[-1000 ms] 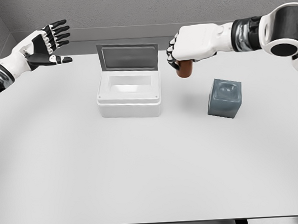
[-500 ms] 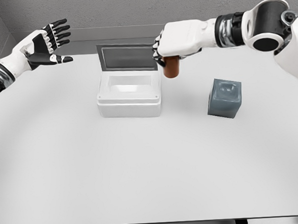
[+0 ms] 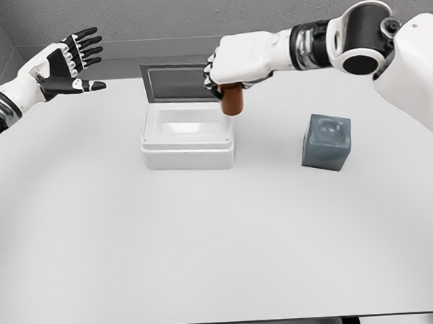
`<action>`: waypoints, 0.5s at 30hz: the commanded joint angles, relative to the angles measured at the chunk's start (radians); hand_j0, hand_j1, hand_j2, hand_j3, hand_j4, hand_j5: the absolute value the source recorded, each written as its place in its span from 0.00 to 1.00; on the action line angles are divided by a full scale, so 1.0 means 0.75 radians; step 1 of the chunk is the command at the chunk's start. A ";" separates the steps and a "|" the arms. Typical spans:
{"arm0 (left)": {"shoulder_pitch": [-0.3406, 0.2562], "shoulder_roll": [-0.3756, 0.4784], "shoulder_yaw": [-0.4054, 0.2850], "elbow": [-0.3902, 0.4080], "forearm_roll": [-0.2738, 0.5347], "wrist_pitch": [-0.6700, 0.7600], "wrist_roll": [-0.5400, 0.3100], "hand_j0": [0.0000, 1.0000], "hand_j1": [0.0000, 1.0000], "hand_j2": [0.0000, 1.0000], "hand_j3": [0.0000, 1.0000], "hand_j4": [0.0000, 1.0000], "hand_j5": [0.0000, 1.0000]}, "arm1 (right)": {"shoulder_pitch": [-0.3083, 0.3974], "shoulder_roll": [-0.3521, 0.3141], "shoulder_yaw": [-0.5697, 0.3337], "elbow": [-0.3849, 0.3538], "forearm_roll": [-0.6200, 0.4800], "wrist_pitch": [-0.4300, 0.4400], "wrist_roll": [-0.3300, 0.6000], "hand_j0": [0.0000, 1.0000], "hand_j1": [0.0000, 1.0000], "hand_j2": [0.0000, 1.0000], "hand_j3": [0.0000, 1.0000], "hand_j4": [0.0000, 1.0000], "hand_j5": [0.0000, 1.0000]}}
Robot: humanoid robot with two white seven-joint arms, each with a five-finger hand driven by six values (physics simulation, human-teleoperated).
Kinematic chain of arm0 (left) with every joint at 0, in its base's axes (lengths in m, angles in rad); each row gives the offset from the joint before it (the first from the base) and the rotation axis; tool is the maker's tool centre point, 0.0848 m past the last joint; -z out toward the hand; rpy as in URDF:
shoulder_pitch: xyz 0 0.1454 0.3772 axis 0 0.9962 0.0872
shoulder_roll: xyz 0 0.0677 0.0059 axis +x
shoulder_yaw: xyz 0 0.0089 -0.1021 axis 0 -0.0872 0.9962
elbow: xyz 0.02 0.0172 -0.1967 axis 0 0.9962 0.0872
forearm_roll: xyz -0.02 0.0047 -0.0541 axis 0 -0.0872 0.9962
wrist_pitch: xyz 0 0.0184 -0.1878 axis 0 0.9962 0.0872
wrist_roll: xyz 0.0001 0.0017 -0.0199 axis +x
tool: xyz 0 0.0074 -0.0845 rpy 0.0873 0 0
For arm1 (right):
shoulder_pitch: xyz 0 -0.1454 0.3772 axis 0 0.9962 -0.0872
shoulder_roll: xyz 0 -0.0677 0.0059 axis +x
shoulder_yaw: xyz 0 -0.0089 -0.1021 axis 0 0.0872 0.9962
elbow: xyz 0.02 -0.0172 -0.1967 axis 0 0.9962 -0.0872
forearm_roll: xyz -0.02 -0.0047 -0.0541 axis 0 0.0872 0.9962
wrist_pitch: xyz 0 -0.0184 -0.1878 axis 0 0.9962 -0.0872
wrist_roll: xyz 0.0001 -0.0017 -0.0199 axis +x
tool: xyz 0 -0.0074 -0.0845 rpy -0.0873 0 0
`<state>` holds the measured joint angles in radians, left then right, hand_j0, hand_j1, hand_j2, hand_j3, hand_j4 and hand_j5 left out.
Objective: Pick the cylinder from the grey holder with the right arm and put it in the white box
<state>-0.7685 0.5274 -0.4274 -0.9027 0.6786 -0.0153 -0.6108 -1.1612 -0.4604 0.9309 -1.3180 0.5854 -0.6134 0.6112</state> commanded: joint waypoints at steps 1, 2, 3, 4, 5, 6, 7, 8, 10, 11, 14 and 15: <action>0.000 0.002 0.001 -0.001 0.007 0.000 0.000 1.00 1.00 1.00 1.00 1.00 1.00 | 0.000 0.006 0.000 0.004 -0.003 0.003 0.000 0.42 0.42 0.42 0.42 0.42 0.42; 0.000 0.002 0.001 -0.001 0.007 0.000 0.000 1.00 1.00 1.00 1.00 1.00 1.00 | 0.000 0.019 0.000 0.013 -0.003 0.003 0.000 0.42 0.42 0.42 0.42 0.42 0.42; 0.000 0.000 0.001 -0.001 0.007 0.000 0.000 1.00 1.00 1.00 1.00 1.00 1.00 | 0.000 0.029 0.000 0.025 0.005 0.003 0.000 0.42 0.42 0.42 0.42 0.42 0.42; 0.000 0.002 0.001 -0.001 0.007 0.000 0.000 1.00 1.00 1.00 1.00 1.00 1.00 | -0.002 0.045 0.000 0.045 0.007 0.003 0.000 0.42 0.42 0.42 0.42 0.42 0.42; 0.000 0.002 0.001 -0.001 0.007 0.000 0.000 1.00 1.00 1.00 1.00 1.00 1.00 | 0.000 0.064 0.000 0.062 0.011 0.003 0.000 0.42 0.42 0.42 0.42 0.42 0.42; 0.000 0.002 0.001 -0.001 0.007 0.000 0.000 1.00 1.00 1.00 1.00 1.00 1.00 | 0.000 0.074 0.002 0.068 0.013 0.003 0.000 0.42 0.42 0.42 0.42 0.42 0.42; 0.000 0.002 0.001 -0.001 0.007 0.000 0.000 1.00 1.00 1.00 1.00 1.00 1.00 | 0.000 0.078 0.002 0.068 0.013 0.003 0.000 0.42 0.42 0.42 0.42 0.42 0.42; 0.000 0.002 0.001 -0.001 0.007 0.000 0.000 1.00 1.00 1.00 1.00 1.00 1.00 | -0.002 0.082 0.002 0.070 0.013 0.003 0.000 0.42 0.42 0.42 0.42 0.42 0.42; 0.000 0.002 0.001 -0.001 0.007 0.000 0.000 1.00 1.00 1.00 1.00 1.00 1.00 | 0.000 0.092 0.002 0.070 0.013 0.003 0.000 0.42 0.42 0.42 0.42 0.42 0.42; 0.000 0.002 0.001 -0.001 0.007 0.000 0.000 1.00 1.00 1.00 1.00 1.00 1.00 | -0.002 0.092 0.002 0.070 0.013 0.003 0.000 0.42 0.42 0.42 0.42 0.42 0.42; 0.000 0.000 0.001 0.001 0.007 0.000 0.000 1.00 1.00 1.00 1.00 1.00 1.00 | -0.002 0.111 0.002 0.090 0.013 0.003 0.000 0.42 0.42 0.42 0.42 0.42 0.42; 0.000 0.002 0.001 0.001 0.007 0.000 0.000 1.00 1.00 1.00 1.00 1.00 1.00 | -0.010 0.115 0.002 0.103 0.013 0.003 0.000 0.42 0.42 0.42 0.42 0.42 0.42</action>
<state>-0.7685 0.5280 -0.4273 -0.9017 0.6786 -0.0153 -0.6108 -1.1720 -0.3836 0.9339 -1.2533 0.5981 -0.6134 0.6113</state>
